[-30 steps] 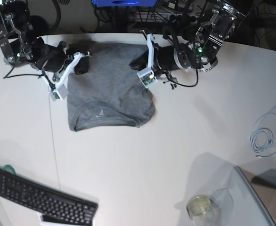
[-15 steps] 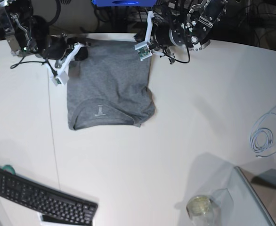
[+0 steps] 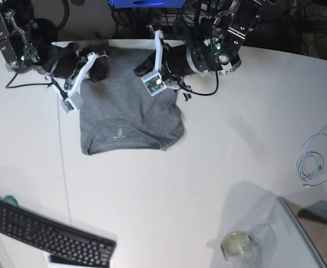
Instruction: Layout the t-shirt on the table in an organized manner, then fold the t-shirt properly
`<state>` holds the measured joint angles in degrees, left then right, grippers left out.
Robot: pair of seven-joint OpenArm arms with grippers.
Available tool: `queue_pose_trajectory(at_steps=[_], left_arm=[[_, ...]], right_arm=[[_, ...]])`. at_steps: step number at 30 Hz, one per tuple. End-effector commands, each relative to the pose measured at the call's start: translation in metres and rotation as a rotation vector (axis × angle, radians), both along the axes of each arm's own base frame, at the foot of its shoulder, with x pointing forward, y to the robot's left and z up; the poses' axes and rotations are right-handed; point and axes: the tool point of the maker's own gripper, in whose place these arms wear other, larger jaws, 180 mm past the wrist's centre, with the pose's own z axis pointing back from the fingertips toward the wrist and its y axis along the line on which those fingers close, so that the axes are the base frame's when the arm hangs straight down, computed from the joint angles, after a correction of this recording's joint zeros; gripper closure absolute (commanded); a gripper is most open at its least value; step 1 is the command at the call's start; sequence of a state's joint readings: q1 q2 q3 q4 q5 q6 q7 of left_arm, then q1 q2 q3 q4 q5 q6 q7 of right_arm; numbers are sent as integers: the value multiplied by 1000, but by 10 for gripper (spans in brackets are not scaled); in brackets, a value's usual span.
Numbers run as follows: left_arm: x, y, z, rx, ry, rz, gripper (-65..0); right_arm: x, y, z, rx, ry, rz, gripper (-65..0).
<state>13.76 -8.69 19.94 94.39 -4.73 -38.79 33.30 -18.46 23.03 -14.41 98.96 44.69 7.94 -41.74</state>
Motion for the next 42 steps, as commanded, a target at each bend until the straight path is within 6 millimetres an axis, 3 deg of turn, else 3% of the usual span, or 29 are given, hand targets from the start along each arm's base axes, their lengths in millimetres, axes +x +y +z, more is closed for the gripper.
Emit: queue_pose_trajectory(at_steps=[1, 6, 9, 15, 19, 22, 25, 28, 34, 42], left_arm=[[6, -1, -1, -13, 0, 11, 0], [-5, -4, -24, 14, 69, -12, 0], [-24, 7, -35, 43, 108, -21, 0], [-39, 18, -43, 65, 142, -16, 0], [-38, 19, -42, 65, 138, -17, 0], [-30, 17, -32, 53, 102, -17, 0], [-4, 31, -15, 53, 31, 38, 0], [40, 48, 4, 61, -62, 101, 0], [103, 68, -6, 111, -80, 145, 0], [157, 44, -19, 27, -29, 203, 0]], right_arm=[[9, 0, 6, 14, -28, -6, -8], [3, -13, -19, -19, 39, -33, -8], [-3, -18, -28, -31, 69, -43, -8], [-8, -28, -43, -47, 91, -80, -8], [-7, -28, -42, -46, 87, -79, -8], [1, -21, -28, -29, 45, -63, -8], [13, -12, -6, -5, -24, -42, -8], [38, -12, 11, -6, -96, -29, -8], [74, -18, 22, -40, -118, -7, -8], [79, -19, 23, -42, -124, -11, -8]])
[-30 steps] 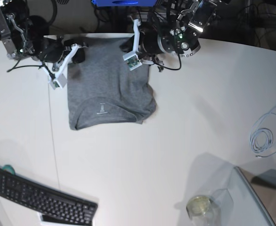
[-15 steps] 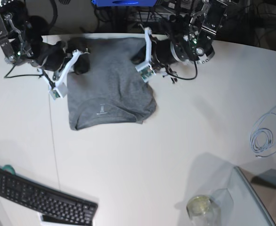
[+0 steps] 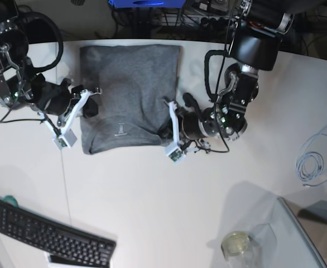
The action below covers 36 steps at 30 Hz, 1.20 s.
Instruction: Layout the t-shirt on the table in an organized manner, then fold the t-shirt properly
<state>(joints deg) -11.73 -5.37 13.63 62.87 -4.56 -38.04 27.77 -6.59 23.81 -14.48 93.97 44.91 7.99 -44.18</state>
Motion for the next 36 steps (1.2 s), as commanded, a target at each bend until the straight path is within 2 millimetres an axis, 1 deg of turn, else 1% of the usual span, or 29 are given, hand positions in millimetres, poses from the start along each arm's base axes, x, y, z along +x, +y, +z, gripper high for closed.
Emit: queue_pose_trajectory(at_steps=[1, 3, 5, 6, 12, 14, 15, 16, 17, 18, 20, 21, 22, 23, 25, 26, 27, 28, 30, 31, 33, 36], left_arm=[[14, -6, 9, -41, -25, 6, 0], [25, -15, 8, -70, -15, 18, 0], [30, -19, 10, -81, -13, 21, 0], [33, -18, 12, -83, -18, 26, 0], [48, -24, 44, -104, -119, 11, 0], [54, -14, 53, -93, -155, 12, 0], [54, -10, 58, -84, -172, 14, 0], [52, -2, 60, -64, -180, 27, 0], [52, 13, 68, -43, -207, 52, 0], [47, 26, 76, -39, -231, 85, 0], [31, 56, 86, -23, -276, 153, 0], [20, 73, 90, -4, -293, 184, 0], [5, 91, 91, 20, -298, 208, 0], [-9, 105, 93, 44, -303, 223, 0], [-43, 131, 92, 98, -291, 241, 0], [-60, 140, 92, 111, -288, 245, 0], [-76, 146, 91, 117, -281, 245, 0], [-94, 152, 91, 118, -272, 240, 0], [-129, 159, 88, 110, -235, 240, 0], [-143, 162, 85, 113, -214, 250, 0], [-176, 166, 75, 126, -140, 257, 0], [-221, 170, 57, 142, -17, 258, 0]], right_arm=[[6, -1, 7, 10, -29, -3, -8], [5, -1, 7, 11, -28, -4, -8], [4, -3, 6, 6, -24, -3, -8], [0, -4, 4, 3, -16, -3, -8], [-6, -5, 0, -1, 1, -2, -8], [-8, -5, 0, 0, 0, 1, -8], [-8, -9, 1, -11, -3, 2, -8], [-11, -14, 0, -22, -2, 7, -8], [-12, -21, 2, -35, -14, 2, -8], [-10, -32, 6, -43, -43, -26, -8], [-10, -61, 14, -67, -107, -96, -8], [-10, -79, 18, -103, -149, -123, -8], [-13, -96, 21, -145, -178, -141, -8], [-18, -109, 20, -190, -191, -146, -8], [-34, -135, 20, -287, -196, -147, -8], [-43, -145, 21, -331, -194, -145, -8], [-53, -151, 22, -360, -193, -133, -8], [-62, -152, 24, -379, -193, -104, -8], [-82, -146, 27, -369, -181, -75, -8], [-92, -148, 27, -366, -168, -78, -8], [-117, -156, 22, -372, -103, -86, -8], [-156, -159, 9, -369, 18, -97, -8]])
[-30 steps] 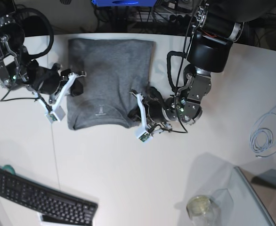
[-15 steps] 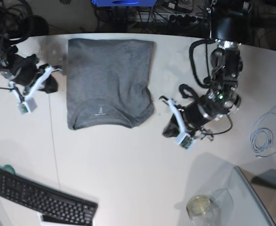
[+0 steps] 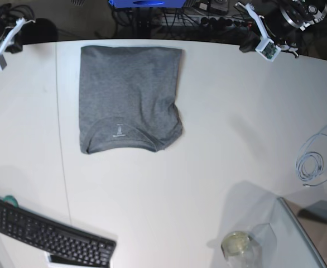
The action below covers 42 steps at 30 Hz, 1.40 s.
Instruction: Layout the t-shirt on the table in an organized manner, then fold the t-shirt properly
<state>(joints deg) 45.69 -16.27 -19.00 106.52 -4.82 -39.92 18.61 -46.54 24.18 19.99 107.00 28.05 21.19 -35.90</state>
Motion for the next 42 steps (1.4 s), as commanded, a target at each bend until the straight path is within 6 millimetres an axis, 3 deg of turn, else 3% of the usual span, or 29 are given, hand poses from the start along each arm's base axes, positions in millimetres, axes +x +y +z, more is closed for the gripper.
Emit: queue_pose_trajectory(at_steps=[1, 5, 10, 13, 16, 19, 22, 24, 25, 27, 33, 35, 37, 42], left_arm=[[-10, 1, 0, -14, 15, 4, 0], [-61, -1, -40, -47, 190, 25, 0], [-131, -21, -87, -165, 379, 68, 0], [-168, -32, -116, -235, 474, 123, 0], [-188, -34, -155, -203, 524, 232, 0], [-200, -29, -195, -98, 520, 331, 0], [-206, -14, -221, 50, 493, 350, 0], [-204, -20, -228, 111, 481, 350, 0], [-178, -34, -232, 89, 422, 339, 0], [-156, -47, -234, 66, 390, 327, 0], [-139, -44, -238, 76, 383, 337, 0], [-133, -41, -242, 98, 413, 334, 0], [-125, -36, -244, 115, 422, 329, 0], [-122, -29, -244, 128, 424, 331, 0]], right_arm=[[-13, 5, -2, 32, 22, 7, -8], [-69, 20, -40, 124, 187, -11, -8], [-115, 42, -87, 222, 355, -33, -8], [-154, 63, -131, 252, 475, 11, -8], [-210, 79, -173, 216, 616, 170, -8], [-235, 87, -192, 234, 581, 225, -8], [-222, 82, -198, 260, 464, 190, -8], [-212, 80, -203, 258, 452, 199, -8], [-208, 83, -206, 258, 459, 203, -8], [-194, 81, -211, 244, 455, 189, -8], [-153, 72, -224, 142, 377, 172, -8], [-141, 77, -228, 119, 350, 182, -8], [-136, 75, -230, 92, 335, 182, -8], [-135, 91, -233, 93, 326, 181, -8]])
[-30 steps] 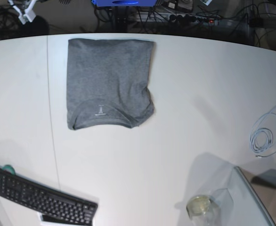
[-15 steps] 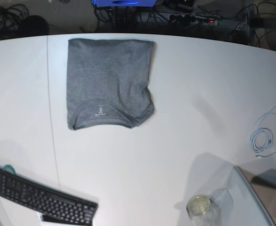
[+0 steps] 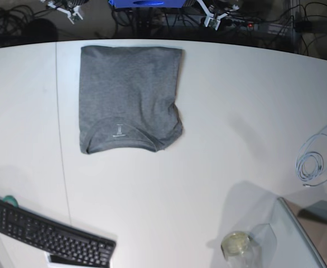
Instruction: Layout the t-shirt on the table in an organized manner, then fold the t-shirt properly
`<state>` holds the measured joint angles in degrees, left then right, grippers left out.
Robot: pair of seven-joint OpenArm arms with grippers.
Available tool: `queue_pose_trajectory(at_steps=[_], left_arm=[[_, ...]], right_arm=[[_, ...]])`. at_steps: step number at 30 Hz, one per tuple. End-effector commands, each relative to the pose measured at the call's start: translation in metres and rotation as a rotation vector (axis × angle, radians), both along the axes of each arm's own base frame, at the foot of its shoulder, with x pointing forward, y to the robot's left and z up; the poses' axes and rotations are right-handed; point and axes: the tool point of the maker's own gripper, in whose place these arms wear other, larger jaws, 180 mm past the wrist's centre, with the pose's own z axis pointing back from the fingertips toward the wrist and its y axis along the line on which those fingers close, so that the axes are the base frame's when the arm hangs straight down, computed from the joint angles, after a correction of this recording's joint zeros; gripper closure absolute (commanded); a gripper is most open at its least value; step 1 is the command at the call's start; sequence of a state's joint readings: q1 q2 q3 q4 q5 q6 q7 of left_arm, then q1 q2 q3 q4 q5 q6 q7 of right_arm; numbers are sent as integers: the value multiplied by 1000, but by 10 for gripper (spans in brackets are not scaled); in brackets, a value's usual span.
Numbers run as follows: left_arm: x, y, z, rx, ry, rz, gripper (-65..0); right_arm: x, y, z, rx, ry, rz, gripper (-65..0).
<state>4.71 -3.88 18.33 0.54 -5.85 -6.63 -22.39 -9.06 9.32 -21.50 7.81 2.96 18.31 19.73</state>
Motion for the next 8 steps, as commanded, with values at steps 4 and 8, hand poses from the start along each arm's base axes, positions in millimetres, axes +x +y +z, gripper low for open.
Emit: queue_pose_trajectory(at_steps=[4, 8], left_arm=[[-24, 9, 0, 13, 49, -4, 0], [-29, 20, 1, 30, 56, -16, 0]], right_arm=[[-8, -4, 0, -7, 15, 35, -8], [10, -1, -1, 2, -9, 106, -8]])
